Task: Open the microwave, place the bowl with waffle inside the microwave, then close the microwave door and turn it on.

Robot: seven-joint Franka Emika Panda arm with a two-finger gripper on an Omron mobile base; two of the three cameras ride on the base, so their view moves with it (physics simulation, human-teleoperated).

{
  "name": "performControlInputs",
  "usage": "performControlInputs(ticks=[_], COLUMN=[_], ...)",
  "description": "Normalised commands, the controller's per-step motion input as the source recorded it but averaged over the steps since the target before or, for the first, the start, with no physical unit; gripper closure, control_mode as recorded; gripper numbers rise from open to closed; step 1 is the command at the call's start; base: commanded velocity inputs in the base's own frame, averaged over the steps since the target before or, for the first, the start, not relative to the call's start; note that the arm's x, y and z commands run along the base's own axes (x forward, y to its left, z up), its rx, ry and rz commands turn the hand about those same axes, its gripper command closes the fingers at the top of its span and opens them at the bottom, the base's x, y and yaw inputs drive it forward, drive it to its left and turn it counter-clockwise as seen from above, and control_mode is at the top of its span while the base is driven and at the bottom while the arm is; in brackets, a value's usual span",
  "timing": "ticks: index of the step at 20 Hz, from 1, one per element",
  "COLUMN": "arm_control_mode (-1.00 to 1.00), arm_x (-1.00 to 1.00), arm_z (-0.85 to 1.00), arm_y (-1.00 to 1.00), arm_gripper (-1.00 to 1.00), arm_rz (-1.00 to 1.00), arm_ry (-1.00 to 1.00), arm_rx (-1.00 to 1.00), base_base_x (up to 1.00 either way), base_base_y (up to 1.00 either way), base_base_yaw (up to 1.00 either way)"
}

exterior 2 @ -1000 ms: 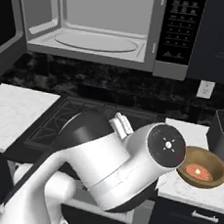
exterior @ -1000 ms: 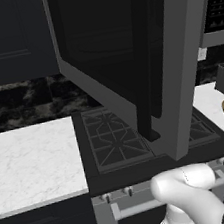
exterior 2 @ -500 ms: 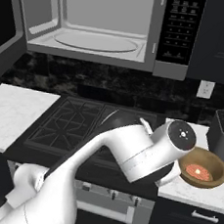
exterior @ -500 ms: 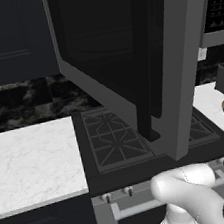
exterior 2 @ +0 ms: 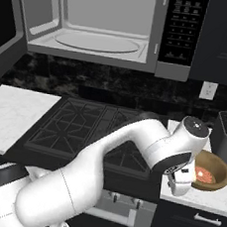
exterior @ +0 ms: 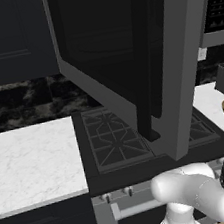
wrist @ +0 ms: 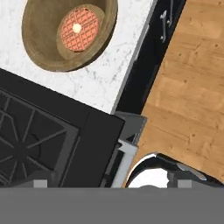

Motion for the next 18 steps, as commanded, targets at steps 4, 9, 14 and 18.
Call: performControlInputs(ticks=[4, 9, 14, 18], arm_control_mode=[-1.00, -1.00, -1.00, -1.00], arm_x=[0.03, 0.13, 0.36, 0.50], arm_z=[-0.19, -0.19, -0.34, -0.27], arm_y=[-0.60, -0.44, -0.36, -0.39], arm_gripper=[-1.00, -1.00, -1.00, -1.00], arm_rz=[-0.29, -0.02, 0.00, -0.01], arm_ry=[0.05, 0.03, 0.12, 0.09], arm_rx=[0.08, 0.02, 0.05, 0.02], base_base_x=[0.00, 0.00, 0.00, 0.00], base_base_y=[0.00, 0.00, 0.00, 0.00], base_base_yaw=[0.00, 0.00, 0.00, 0.00])
